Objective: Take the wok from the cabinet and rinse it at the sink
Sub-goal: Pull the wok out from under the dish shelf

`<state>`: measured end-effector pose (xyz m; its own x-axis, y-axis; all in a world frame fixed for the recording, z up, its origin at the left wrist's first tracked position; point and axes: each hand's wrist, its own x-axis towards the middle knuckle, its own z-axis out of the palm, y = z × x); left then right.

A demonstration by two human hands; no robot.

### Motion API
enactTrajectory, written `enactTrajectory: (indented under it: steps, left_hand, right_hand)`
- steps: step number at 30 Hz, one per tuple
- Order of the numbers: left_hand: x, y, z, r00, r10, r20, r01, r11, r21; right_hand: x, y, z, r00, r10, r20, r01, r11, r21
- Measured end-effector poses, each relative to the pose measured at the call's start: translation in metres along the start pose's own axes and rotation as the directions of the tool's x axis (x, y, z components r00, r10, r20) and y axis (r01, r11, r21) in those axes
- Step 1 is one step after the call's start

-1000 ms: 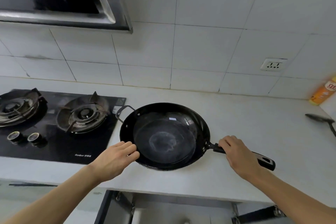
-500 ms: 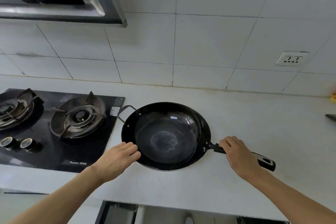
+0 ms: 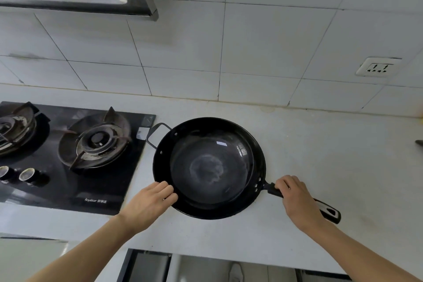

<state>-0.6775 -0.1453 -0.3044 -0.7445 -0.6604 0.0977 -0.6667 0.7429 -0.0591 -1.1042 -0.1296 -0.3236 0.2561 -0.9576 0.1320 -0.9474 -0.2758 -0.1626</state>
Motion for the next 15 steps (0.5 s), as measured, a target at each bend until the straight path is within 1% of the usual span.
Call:
enactTrajectory:
  steps: [6, 8, 11, 13, 15]
  left_hand:
    - [-0.005, 0.006, 0.010, 0.999, -0.022, -0.036, 0.022, 1.000, 0.004]
    - [-0.005, 0.006, 0.012, 0.998, -0.049, -0.035, 0.048, 0.999, -0.012]
    - [-0.006, 0.007, 0.012, 0.998, -0.067, 0.005, 0.067, 0.997, -0.032]
    - [-0.008, 0.008, 0.009, 0.995, -0.086, 0.058, 0.089, 0.994, -0.058]
    - [-0.012, 0.009, 0.005, 0.984, -0.127, 0.125, 0.141, 0.984, -0.106]
  right_hand:
    - [-0.009, -0.006, 0.008, 0.999, 0.043, -0.005, -0.043, 0.999, -0.003]
    - [-0.010, -0.008, 0.007, 0.999, 0.047, -0.006, -0.047, 0.999, 0.004]
    - [-0.012, -0.009, 0.005, 0.999, 0.045, 0.000, -0.045, 0.999, -0.002]
    - [-0.014, -0.009, 0.003, 0.999, 0.051, 0.011, -0.051, 0.999, -0.012]
    - [-0.015, -0.011, 0.000, 0.997, 0.067, 0.025, -0.066, 0.997, -0.028]
